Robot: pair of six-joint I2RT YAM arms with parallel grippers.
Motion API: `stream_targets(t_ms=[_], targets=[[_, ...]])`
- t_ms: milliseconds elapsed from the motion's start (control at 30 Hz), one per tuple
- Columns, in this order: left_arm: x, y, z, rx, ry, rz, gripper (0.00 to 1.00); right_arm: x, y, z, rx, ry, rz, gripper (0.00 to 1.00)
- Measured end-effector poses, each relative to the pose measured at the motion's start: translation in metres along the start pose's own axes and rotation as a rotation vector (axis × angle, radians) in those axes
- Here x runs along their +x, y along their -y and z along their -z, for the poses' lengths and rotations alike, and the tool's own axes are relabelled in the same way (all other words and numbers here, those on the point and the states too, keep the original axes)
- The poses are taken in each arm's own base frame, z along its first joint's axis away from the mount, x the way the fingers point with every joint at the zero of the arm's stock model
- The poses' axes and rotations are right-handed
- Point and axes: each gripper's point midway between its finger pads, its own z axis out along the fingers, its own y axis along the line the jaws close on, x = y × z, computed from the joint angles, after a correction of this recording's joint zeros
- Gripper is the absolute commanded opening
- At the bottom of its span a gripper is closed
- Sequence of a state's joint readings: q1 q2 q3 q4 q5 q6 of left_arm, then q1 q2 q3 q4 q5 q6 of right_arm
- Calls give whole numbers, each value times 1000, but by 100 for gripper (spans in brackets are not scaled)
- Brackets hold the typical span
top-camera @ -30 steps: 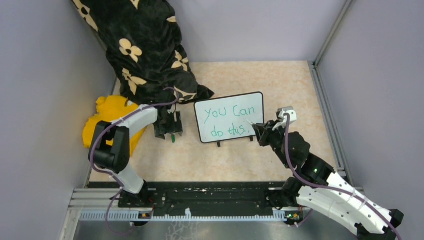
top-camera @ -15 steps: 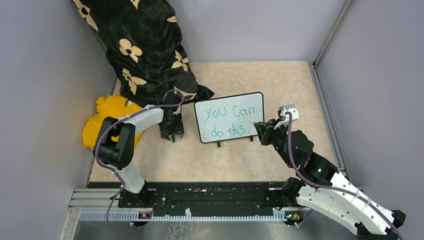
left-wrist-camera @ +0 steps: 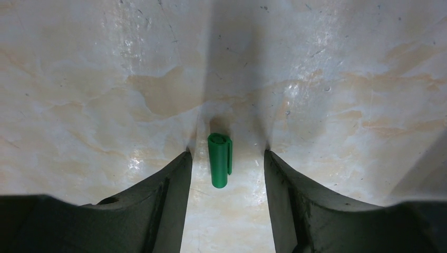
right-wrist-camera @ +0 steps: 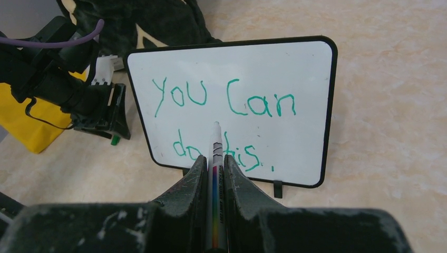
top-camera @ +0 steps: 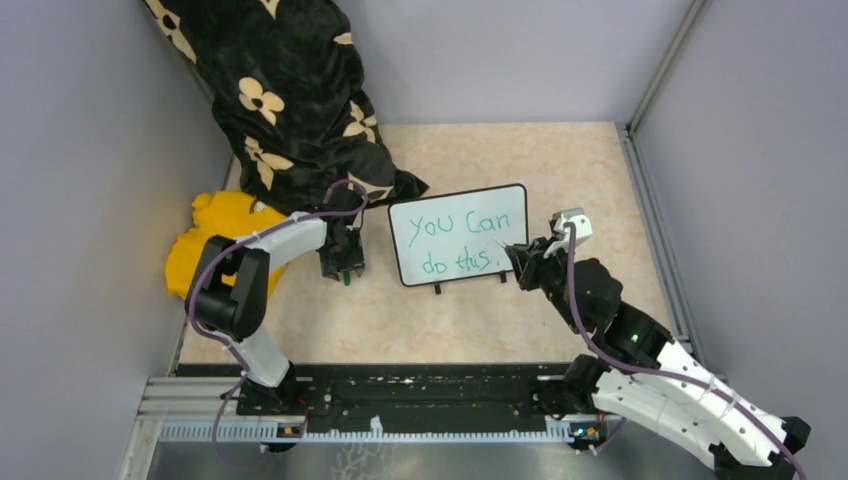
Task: Write a sentence on the whiteboard
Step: Close the whiteboard marker at the center of the board.
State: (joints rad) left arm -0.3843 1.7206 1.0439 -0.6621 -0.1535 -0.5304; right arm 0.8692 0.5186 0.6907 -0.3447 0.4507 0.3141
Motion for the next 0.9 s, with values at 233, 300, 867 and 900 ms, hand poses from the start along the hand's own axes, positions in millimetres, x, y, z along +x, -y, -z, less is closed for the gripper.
stream_targets(t_ms=[233,300,867,900], targets=[[0,-3,0,-9,8,-2,53,-1,-1,0,-3,4,-2,0],[0,-3,0,-9,10,-2,51,-1,-1,0,-4,5,-3,0],[1,-6,-1,-15,15,-2,40,-1,-1,0,-5,5,-4,0],[2,-6,-1,-15,14,-2,40,-2,-1,0,-5,6,-4,0]])
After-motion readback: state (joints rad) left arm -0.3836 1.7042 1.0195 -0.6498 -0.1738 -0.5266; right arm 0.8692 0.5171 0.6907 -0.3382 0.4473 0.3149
